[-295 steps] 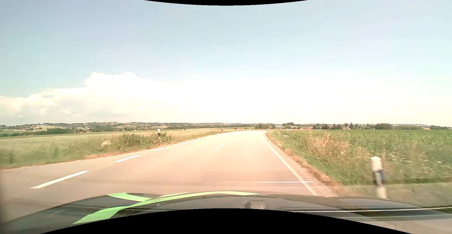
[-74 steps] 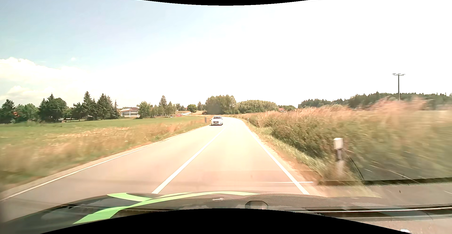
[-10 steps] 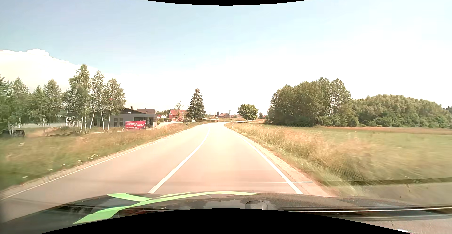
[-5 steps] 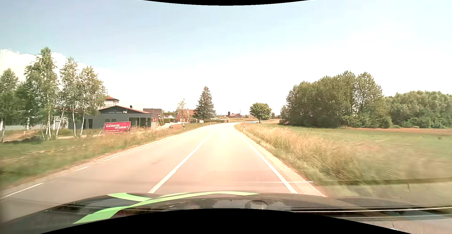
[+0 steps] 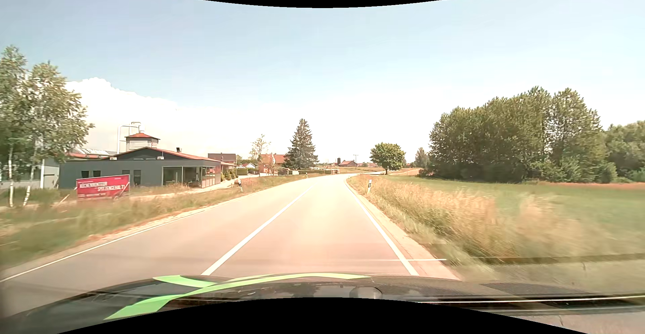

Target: Follow the waypoints while adhering to traffic rules and regulations

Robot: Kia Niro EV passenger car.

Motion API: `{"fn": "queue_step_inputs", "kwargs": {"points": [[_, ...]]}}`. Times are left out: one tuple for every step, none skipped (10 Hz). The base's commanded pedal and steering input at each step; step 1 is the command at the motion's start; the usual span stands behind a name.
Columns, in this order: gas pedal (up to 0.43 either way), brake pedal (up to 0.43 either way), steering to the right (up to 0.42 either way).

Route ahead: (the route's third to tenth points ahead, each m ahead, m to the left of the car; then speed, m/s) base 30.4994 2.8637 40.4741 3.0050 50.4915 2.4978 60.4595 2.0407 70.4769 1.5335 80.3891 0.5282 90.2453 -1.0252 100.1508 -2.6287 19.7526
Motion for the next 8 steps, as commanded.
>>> {"fn": "queue_step_inputs", "kwargs": {"points": [[0.331,0.000,-0.020],[0.331,0.000,-0.018],[0.331,0.000,-0.017],[0.299,0.000,-0.015],[0.248,0.000,-0.012],[0.248,0.000,-0.009],[0.240,0.000,-0.004],[0.240,0.000,0.000]]}}
